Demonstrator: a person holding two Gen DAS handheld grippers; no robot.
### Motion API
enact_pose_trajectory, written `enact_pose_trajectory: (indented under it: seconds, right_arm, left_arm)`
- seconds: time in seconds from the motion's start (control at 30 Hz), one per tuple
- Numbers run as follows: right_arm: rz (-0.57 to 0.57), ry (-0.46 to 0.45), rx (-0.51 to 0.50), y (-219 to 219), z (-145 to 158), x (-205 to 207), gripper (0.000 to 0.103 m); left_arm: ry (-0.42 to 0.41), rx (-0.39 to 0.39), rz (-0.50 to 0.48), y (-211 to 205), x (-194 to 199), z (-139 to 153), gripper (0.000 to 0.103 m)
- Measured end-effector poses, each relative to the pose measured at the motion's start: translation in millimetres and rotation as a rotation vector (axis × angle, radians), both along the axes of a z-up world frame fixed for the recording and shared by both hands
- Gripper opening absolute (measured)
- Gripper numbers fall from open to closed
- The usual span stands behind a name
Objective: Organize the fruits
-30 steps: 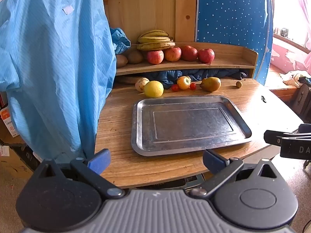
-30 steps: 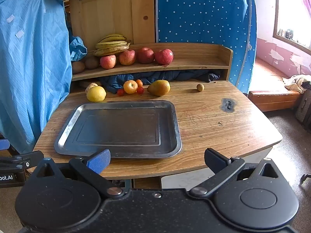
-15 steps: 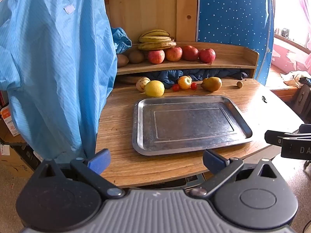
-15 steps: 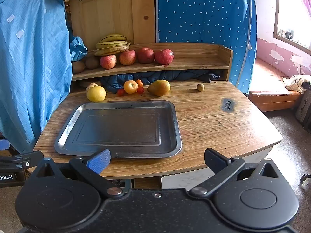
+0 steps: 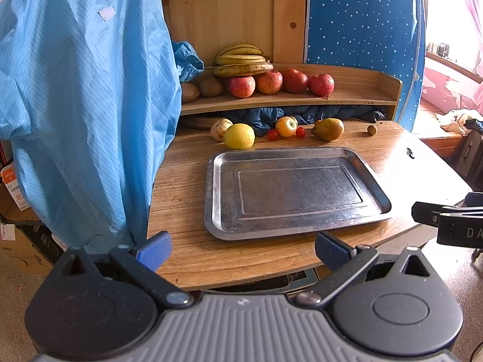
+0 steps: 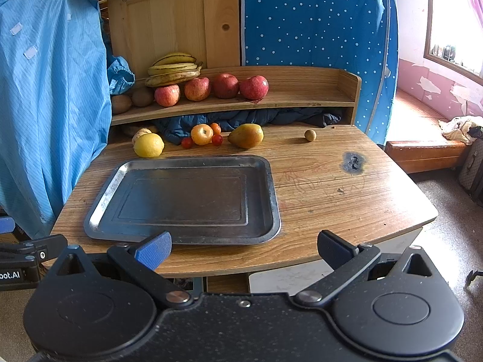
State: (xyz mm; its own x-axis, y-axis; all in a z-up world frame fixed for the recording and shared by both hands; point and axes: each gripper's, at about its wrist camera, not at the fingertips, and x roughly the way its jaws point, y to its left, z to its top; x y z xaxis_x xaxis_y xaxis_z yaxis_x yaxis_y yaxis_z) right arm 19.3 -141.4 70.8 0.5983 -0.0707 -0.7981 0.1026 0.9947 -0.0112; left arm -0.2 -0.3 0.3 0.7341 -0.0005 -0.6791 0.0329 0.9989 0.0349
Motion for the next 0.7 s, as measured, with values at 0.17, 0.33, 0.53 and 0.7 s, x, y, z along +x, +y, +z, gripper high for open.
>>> enact_pose_trajectory:
  seconds: [0.17,0.33,0.53,0.7]
  right_arm:
    - [0.0,0.0,0.0,-0.4,-0.1,0.0,0.103]
    - [0.001,0.0,0.0,-0.9,-0.3,0.4,0.103]
    - [0.001,0.001,0.001,-1.8,1.1,0.6,0.103]
    - [0.001,0.005,0.002,-2.3,-0.5,2.6,0.103]
  left_arm:
    - [0.001,0.001,0.002,1.9,-1.3,-1.2,0.103]
    - [0.001,0.0,0.003,2.3,-0.1,-3.1,0.103]
    - [0.002,-0.001,0.002,2.8,0.2,-3.2,0.103]
    - [0.004,-0.001,0.003,3.8,-0.8,-4.0,0.103]
